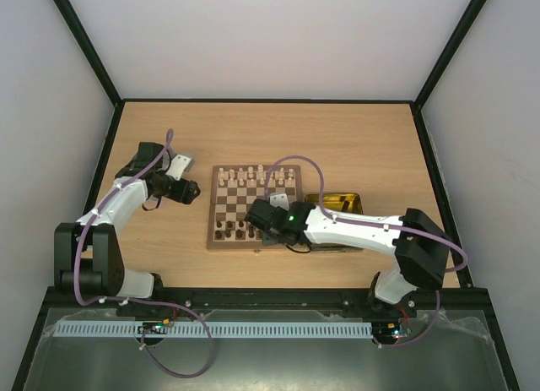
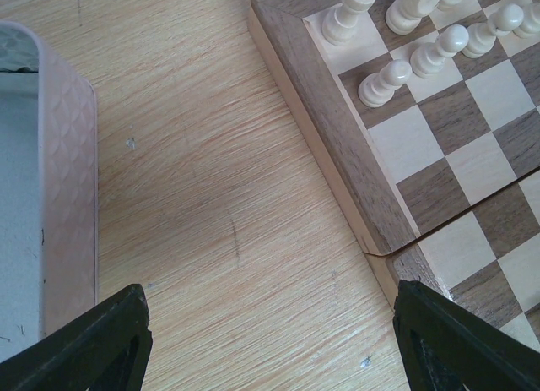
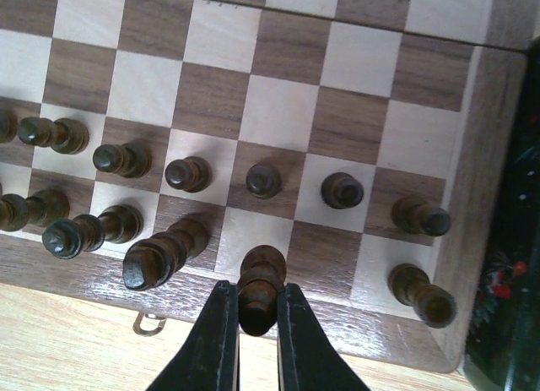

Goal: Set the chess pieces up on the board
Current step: Place the chess piece on the chessboard.

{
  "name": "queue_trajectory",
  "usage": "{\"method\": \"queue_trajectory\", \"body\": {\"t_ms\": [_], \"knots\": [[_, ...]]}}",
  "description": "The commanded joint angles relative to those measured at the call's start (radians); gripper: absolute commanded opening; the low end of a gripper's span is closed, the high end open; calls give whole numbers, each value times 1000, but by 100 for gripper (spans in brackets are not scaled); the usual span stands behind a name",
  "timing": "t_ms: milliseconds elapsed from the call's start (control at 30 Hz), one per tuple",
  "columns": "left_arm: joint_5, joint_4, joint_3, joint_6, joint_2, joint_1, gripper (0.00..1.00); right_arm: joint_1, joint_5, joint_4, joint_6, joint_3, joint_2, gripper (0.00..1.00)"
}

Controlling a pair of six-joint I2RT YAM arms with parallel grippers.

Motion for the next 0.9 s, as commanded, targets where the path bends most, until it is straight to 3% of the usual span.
{"method": "queue_trajectory", "body": {"t_ms": [0, 867], "knots": [[2, 1, -14, -2, -8, 8, 79, 14, 7, 29, 18, 0, 34, 2], [10, 0, -13, 0, -7, 10, 79, 14, 28, 56, 16, -20, 79, 11]]}}
